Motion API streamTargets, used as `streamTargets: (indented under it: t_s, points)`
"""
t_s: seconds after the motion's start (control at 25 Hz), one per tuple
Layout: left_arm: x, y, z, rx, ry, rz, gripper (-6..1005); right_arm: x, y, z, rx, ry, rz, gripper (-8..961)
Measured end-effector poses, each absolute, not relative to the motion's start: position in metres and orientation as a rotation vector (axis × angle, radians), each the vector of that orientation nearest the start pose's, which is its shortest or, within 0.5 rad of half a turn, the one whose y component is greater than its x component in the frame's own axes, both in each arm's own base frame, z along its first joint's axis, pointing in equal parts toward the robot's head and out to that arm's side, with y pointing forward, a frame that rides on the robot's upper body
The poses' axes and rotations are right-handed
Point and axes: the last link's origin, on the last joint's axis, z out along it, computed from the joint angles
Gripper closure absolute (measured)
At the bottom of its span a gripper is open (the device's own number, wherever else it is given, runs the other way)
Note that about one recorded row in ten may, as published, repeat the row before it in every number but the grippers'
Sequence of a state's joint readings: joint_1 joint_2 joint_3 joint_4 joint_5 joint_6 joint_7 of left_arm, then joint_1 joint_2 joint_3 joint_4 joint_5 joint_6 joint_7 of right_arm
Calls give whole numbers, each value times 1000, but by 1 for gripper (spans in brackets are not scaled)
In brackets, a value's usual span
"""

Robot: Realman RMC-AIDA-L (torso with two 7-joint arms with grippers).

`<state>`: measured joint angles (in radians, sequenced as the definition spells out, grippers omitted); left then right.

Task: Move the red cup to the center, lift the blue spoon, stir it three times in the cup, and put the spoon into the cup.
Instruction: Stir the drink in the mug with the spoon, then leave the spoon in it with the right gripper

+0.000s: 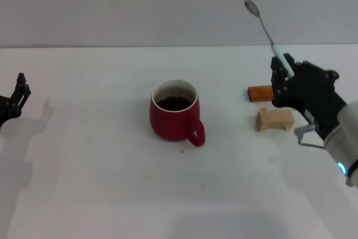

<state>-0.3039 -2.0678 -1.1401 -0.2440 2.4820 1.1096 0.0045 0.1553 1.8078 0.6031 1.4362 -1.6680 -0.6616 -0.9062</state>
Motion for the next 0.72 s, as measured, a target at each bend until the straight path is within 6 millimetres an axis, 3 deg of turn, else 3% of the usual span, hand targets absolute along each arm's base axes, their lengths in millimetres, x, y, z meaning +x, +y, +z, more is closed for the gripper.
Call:
streamTargets:
  t_s: [0.72]
  points:
    - [-366, 304, 8, -1467, -529, -518, 152, 155, 303, 0, -2009, 564, 650, 824]
